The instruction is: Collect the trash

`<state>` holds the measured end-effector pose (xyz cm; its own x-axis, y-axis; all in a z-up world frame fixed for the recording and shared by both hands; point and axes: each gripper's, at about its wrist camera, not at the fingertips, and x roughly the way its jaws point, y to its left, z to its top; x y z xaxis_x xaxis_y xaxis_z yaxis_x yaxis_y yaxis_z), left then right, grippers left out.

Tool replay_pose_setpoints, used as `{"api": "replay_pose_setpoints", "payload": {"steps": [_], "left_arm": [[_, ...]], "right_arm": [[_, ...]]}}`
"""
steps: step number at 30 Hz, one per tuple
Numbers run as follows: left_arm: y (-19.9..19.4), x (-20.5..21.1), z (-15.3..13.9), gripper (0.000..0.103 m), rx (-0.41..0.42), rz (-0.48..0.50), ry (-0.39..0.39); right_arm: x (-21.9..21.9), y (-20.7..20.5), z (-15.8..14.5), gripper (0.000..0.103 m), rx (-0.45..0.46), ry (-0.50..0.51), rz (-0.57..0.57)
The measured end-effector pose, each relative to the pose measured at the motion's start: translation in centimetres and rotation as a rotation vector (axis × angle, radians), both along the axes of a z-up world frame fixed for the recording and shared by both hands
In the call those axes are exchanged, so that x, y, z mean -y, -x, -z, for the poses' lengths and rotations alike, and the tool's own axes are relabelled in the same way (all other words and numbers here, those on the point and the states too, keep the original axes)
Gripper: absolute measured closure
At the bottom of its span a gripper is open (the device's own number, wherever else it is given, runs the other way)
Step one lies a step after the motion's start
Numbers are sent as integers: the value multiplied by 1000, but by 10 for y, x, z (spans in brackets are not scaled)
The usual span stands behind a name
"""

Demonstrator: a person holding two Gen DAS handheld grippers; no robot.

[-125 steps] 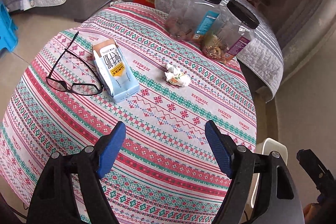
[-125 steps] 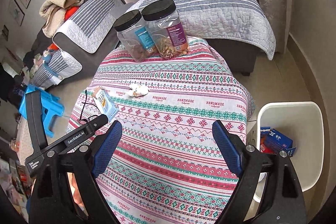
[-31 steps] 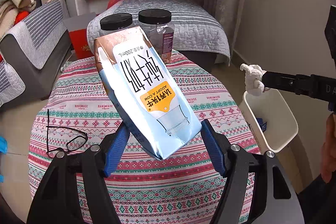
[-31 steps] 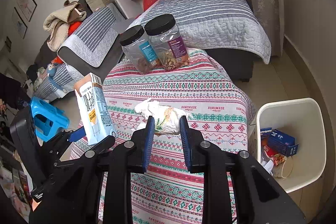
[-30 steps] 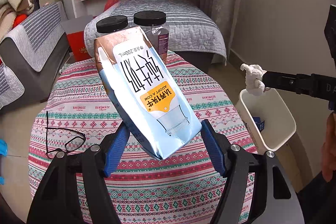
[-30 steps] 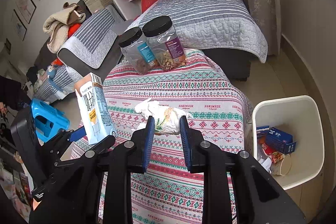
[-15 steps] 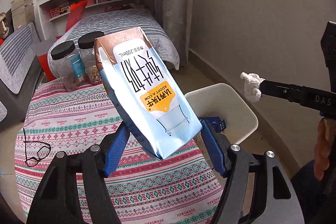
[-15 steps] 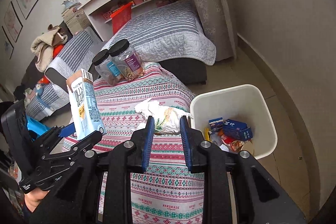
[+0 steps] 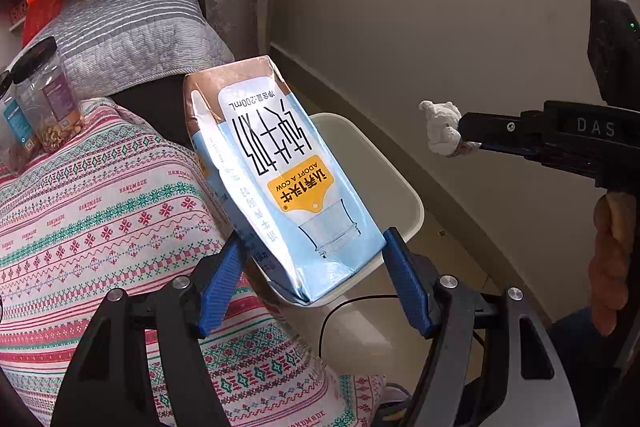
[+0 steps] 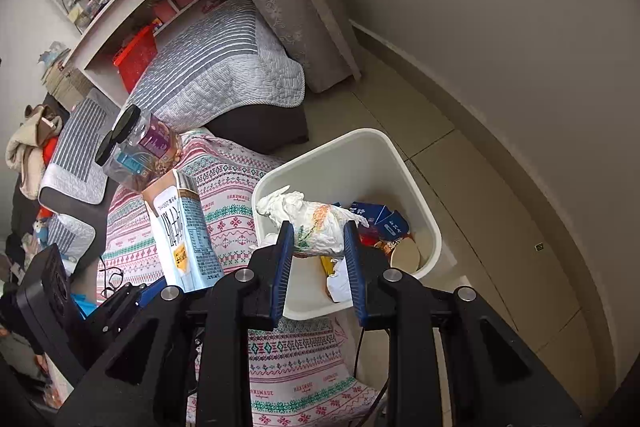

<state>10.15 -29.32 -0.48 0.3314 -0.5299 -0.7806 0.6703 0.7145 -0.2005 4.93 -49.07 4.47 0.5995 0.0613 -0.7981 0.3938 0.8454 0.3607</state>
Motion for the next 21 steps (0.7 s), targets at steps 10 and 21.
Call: {"api": "replay_pose_setpoints", "payload": {"steps": [10, 21], "left_arm": [[-10, 27, 36, 35, -74, 35, -23], [-22, 12, 45, 26, -111, -29, -21]], "right_arm": [[2, -24, 15, 78, -42, -32, 5], [-3, -25, 9, 39, -54, 48, 35]]}}
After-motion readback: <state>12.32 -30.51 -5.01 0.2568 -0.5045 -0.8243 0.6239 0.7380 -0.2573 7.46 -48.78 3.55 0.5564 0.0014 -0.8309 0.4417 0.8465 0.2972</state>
